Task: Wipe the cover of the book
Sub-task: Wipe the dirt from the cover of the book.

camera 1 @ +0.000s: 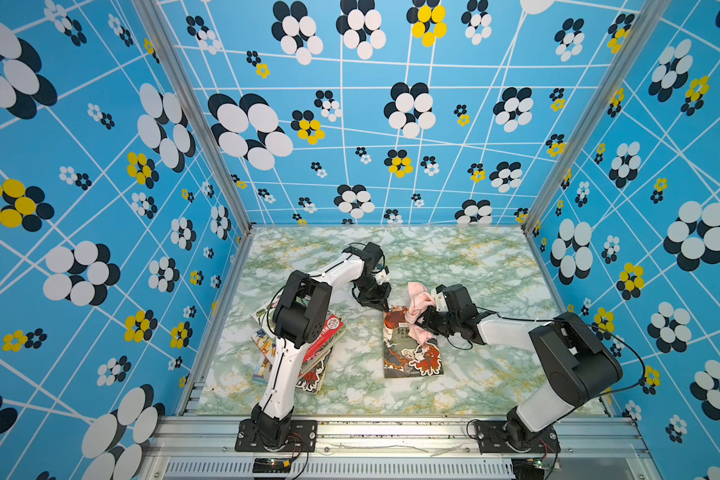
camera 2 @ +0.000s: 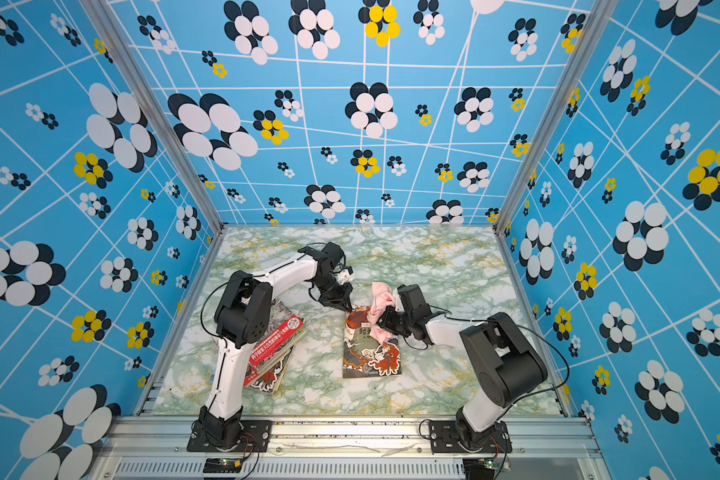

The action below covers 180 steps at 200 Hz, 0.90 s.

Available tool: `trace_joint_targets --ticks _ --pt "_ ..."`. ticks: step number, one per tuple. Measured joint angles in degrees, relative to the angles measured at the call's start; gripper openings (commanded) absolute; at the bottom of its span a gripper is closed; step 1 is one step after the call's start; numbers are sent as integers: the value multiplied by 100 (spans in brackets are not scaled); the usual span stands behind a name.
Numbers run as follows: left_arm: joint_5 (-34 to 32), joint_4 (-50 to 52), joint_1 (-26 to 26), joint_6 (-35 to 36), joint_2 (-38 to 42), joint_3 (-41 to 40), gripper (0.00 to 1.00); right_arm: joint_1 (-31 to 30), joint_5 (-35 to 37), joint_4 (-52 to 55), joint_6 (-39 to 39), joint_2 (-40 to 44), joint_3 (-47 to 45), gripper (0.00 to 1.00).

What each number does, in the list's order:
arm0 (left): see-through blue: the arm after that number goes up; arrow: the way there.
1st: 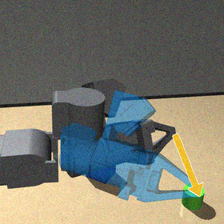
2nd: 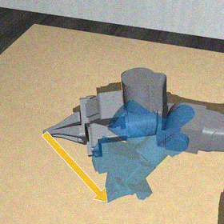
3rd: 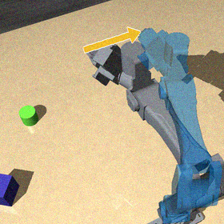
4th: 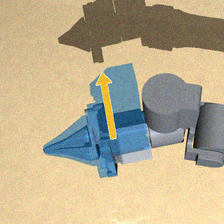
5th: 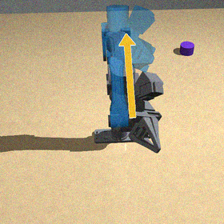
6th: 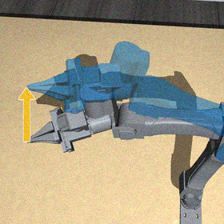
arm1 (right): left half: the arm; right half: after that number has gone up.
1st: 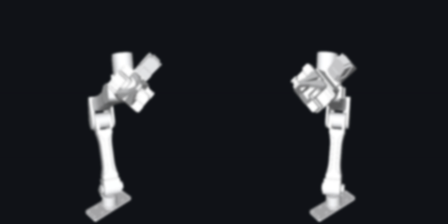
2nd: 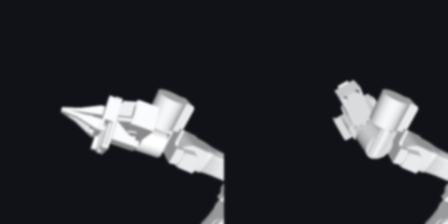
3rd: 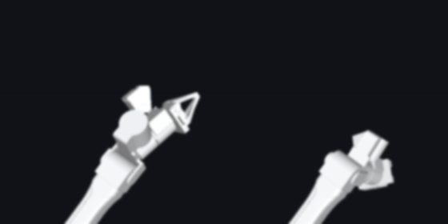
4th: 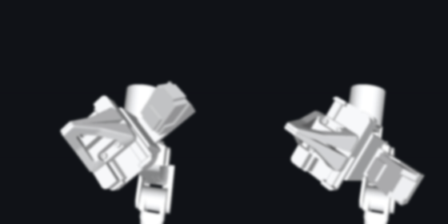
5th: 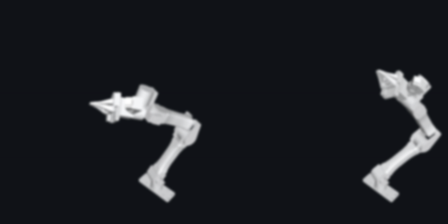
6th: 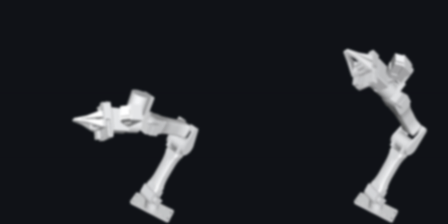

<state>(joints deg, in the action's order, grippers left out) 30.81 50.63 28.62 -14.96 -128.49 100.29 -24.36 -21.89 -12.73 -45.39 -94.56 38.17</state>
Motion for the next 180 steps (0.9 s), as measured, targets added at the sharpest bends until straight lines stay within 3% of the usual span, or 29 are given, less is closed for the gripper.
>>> trace_joint_targets --ticks 28,74,95,121,146,162,180 --pt "-42 -72 0 -153 -55 -31 0 48 -138 -264 -293 -262 140 0" --pt "72 -286 -52 -345 -63 -219 0 -1080 -332 -1410 -1003 -1084 553 0" --pt "168 -337 -98 -393 -63 -284 0 -1051 -452 -1644 -1078 -1023 334 0" --pt "321 -490 -85 -481 -63 -286 0 -350 -546 -1008 -761 -442 -59 0" --pt "407 -592 -83 -540 -63 -286 0 498 -125 50 -310 72 -57 0" --pt "431 -592 -87 -546 -63 -286 0 459 46 417 -151 79 120 0" --pt "435 -595 -87 -560 -63 -286 0 -96 264 627 -48 -81 431 0"
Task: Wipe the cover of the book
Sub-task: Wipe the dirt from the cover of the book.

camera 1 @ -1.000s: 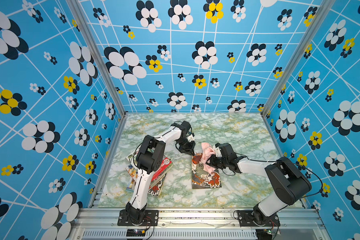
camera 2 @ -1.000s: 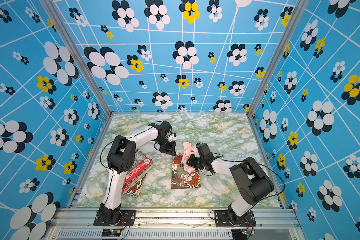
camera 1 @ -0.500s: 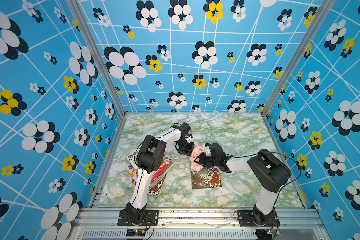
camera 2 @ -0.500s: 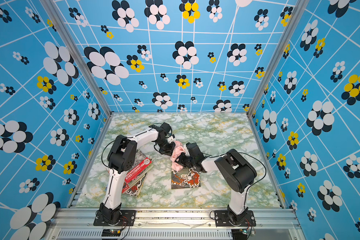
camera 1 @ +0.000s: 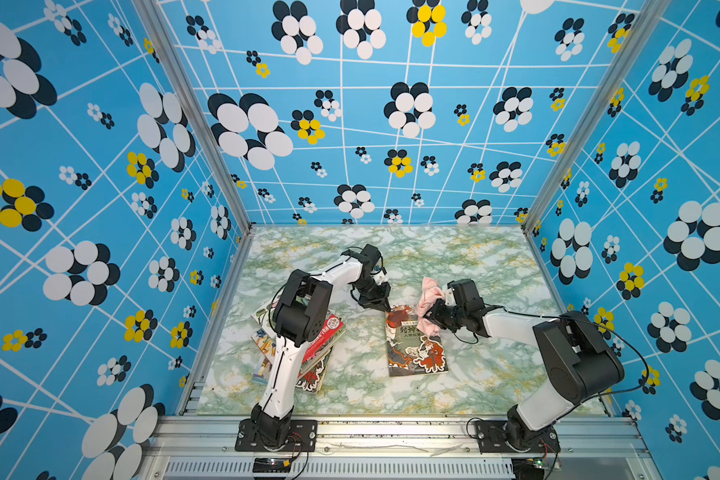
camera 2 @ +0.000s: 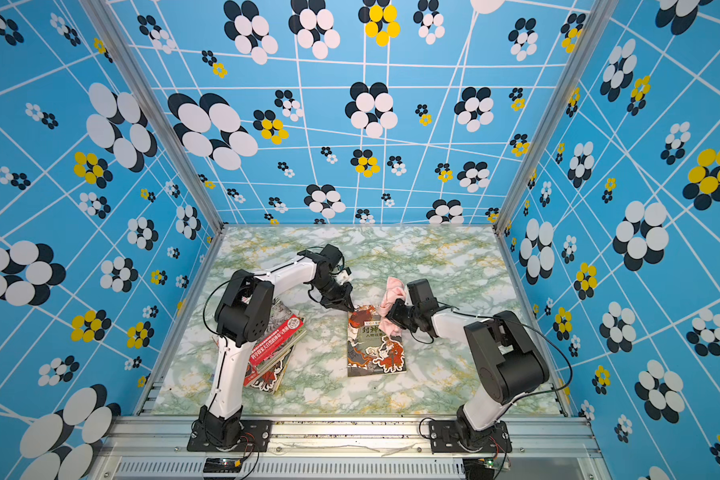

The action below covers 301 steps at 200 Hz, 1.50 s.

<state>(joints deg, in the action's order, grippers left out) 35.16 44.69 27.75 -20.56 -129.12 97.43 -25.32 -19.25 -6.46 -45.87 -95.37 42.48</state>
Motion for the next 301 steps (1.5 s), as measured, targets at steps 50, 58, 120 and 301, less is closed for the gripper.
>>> trace_joint_targets --ticks 50,58,120,301 --pt "-52 85 -68 20 -9 -68 0 -1674 -249 -243 22 -503 415 0" --pt "-42 83 -70 17 -9 -68 0 -1552 -315 -240 63 -407 275 0" --pt "90 -125 -59 -92 -9 -68 0 295 -588 155 457 247 -367 0" --pt "94 -188 -81 -133 -11 -68 0 -1648 -164 664 304 321 -160 0"
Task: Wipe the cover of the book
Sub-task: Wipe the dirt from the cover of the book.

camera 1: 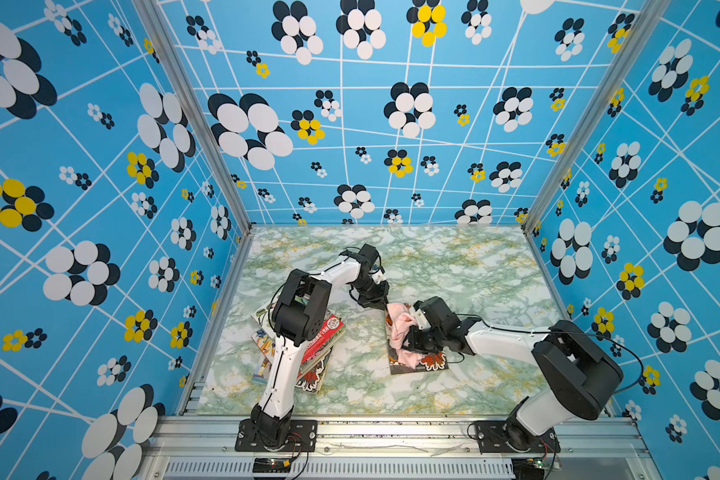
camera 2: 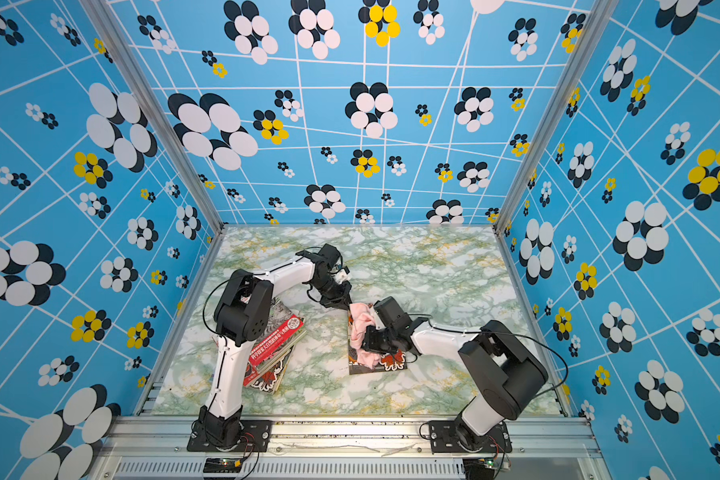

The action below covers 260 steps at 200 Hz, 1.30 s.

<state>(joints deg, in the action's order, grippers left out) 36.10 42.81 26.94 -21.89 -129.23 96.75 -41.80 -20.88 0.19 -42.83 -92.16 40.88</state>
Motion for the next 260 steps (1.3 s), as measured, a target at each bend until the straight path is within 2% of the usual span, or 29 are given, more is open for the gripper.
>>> trace_joint_targets --ticks 14,30,49,71,88,110,140,162,189,227,244,260 --pt "-9 2 0 4 0 0 0 -435 -111 -94 -22 -205 170 0" --pt "-9 11 -9 2 0 0 0 -452 -179 -114 -20 -175 107 0" --pt "-7 -7 -11 -2 0 0 0 55 -365 -149 -15 103 -273 0" --pt "13 -42 -17 -48 0 0 0 1078 -326 79 28 680 -756 0" --pt "33 -48 -22 -83 0 0 0 1386 -105 295 44 981 -911 0" --pt "37 -55 -26 -90 0 0 0 1056 243 374 17 1034 -841 0" --pt "42 -55 -48 -87 0 0 0 -341 348 470 0 332 -107 0" --pt "33 -50 -48 -83 0 0 0 -872 197 385 -4 9 177 0" --pt "35 -44 -52 -87 0 0 0 -750 170 387 0 269 -125 0" --pt "42 -63 -55 -107 0 0 0 275 271 859 -2 1445 -1038 0" --pt "44 -63 -55 -107 0 0 0 313 372 999 -26 1567 -1075 0" --pt "55 -63 -59 -107 0 0 0 39 546 1029 -87 1429 -920 0"
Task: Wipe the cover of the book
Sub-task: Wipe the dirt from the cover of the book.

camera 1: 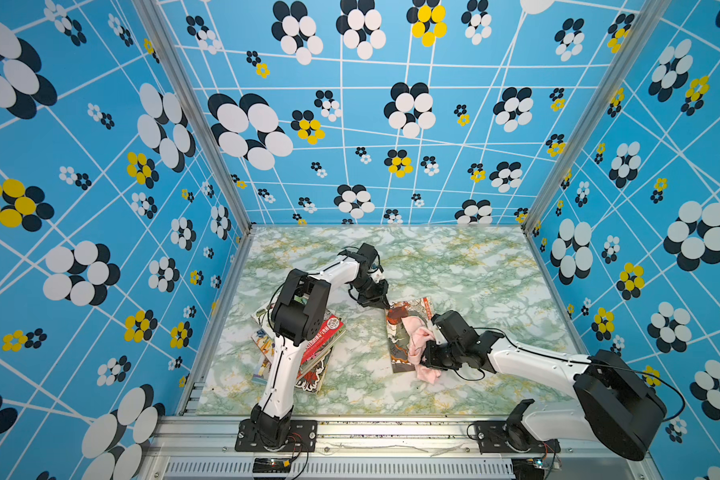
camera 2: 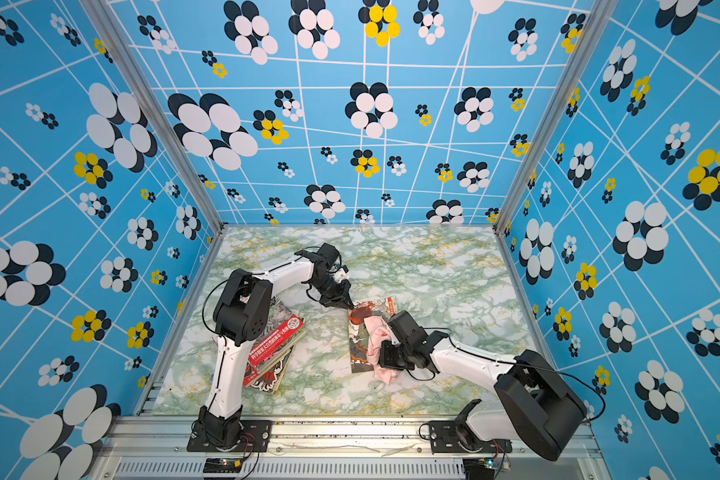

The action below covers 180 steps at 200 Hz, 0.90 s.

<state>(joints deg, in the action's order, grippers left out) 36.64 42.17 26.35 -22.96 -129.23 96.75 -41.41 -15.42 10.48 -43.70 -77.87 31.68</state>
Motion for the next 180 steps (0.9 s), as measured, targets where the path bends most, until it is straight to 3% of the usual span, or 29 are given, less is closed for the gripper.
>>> trace_joint_targets --ticks 33,55,78,130,158,180 --pt "0 -2 0 2 0 0 0 -962 -57 -262 -175 -911 743 0" --pt "-4 -2 -4 4 0 0 0 -1259 -138 -476 -245 -1152 890 0" --pt "-2 2 -4 2 0 0 0 -1108 -197 -632 -315 -929 577 0" --pt "-4 -46 -7 -20 0 7 0 146 -247 -501 -638 380 -560 0" --pt "0 -48 -9 -22 0 7 0 57 -63 -240 -671 334 -378 0" --pt "-15 -83 -28 -15 0 7 0 -433 7 -197 -675 -310 219 0"
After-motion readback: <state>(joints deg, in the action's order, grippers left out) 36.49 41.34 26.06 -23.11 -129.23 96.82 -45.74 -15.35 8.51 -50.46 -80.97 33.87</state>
